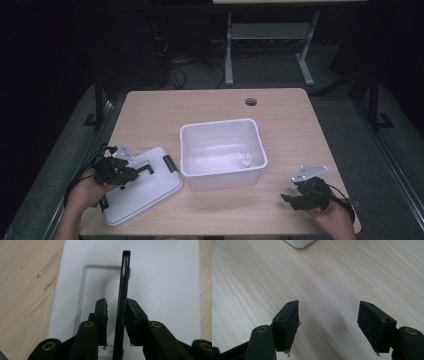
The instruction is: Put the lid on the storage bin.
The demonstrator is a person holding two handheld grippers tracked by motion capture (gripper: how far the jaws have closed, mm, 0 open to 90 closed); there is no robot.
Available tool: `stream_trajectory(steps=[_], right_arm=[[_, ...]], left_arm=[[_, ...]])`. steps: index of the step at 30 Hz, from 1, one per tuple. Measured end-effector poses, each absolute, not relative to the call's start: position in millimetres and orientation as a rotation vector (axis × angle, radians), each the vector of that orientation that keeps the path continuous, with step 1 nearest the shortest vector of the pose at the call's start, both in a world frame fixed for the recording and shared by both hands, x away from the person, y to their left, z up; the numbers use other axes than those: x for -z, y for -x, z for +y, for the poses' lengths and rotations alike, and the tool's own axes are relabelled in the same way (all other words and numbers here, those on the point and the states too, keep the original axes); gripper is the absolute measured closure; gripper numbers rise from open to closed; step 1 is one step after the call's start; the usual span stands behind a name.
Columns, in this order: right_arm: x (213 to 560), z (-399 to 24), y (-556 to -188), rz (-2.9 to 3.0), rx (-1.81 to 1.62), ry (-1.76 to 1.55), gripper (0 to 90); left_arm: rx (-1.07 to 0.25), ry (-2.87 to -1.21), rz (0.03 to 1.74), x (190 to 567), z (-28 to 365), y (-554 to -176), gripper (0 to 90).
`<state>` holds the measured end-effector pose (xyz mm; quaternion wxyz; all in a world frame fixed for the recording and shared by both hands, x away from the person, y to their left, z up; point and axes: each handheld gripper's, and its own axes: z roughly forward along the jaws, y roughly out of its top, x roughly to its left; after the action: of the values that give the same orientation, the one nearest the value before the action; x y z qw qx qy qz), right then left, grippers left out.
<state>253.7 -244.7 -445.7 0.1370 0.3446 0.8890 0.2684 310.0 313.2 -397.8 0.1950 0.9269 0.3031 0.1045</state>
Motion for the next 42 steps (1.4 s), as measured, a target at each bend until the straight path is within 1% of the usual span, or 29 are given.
stream_trajectory(steps=[13,18,22,36,42], right_arm=[[446.7,-244.3,-254.0,2.582,-0.78,-0.997,33.0],[446.7,-244.4,-254.1,2.582,-0.782,-0.997,33.0],[447.3,-244.1,-254.6,2.586,-0.779,-0.993,32.8],[450.1,-242.6,-254.3,2.6,-0.78,-0.999,32.3],[450.3,-243.4,-254.4,2.597,-0.786,-0.999,32.3]], left_arm=[[-0.258,-2.634,0.828,393.6,311.9,-317.2,75.1],[-0.244,-2.639,0.822,393.4,311.5,-319.4,78.9],[-0.23,-2.651,0.803,393.0,311.2,-320.1,79.7],[-0.149,-2.644,0.76,392.1,313.3,-323.5,82.8],[-0.143,-2.652,0.74,391.0,314.1,-323.7,84.1]])
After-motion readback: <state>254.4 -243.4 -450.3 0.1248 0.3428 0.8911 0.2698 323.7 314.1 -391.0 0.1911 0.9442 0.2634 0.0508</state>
